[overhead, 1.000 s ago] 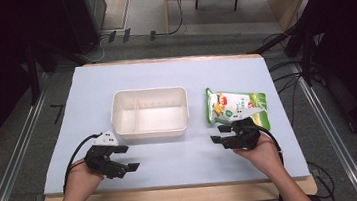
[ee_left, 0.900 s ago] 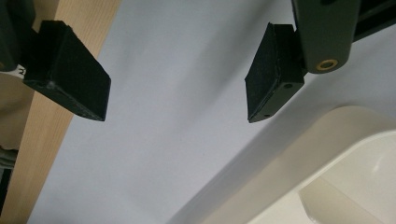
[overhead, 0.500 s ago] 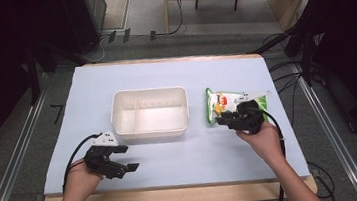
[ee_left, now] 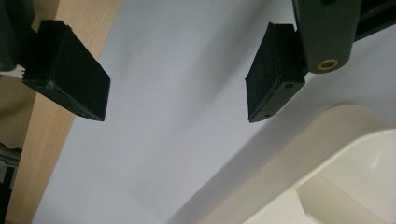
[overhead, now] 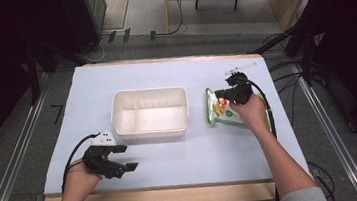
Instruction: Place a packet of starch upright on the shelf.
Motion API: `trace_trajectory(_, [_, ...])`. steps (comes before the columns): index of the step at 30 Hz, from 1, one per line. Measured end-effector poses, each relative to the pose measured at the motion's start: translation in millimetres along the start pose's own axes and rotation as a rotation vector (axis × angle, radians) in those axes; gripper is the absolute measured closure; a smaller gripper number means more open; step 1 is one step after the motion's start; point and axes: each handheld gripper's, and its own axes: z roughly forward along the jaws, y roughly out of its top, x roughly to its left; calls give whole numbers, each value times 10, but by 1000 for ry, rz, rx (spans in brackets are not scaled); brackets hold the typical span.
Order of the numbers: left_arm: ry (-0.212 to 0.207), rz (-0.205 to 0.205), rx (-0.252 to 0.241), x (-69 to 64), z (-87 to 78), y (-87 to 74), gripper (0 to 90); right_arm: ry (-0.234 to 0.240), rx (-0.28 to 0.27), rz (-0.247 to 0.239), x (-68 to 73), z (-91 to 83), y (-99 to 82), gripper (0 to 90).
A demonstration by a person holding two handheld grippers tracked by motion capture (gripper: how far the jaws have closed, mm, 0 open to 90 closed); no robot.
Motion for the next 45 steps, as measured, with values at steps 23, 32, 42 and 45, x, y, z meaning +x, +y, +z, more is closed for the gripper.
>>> trace_trajectory(23, [-7, -3, -17, 20, -5, 3, 228, -77, 151, 120, -284, 689, 229, 900])
trace_trajectory(32, [-4, -1, -22, 24, -16, 1, 227, 14, 175, 81, -178, 675, 157, 900])
trace_trajectory(42, [-2, 0, -17, 26, -18, -2, 228, 85, 196, -5, 17, 600, 12, 900])
trace_trajectory(45, [5, -1, -19, 32, -27, -5, 228, 113, 222, -44, 130, 551, -52, 900])
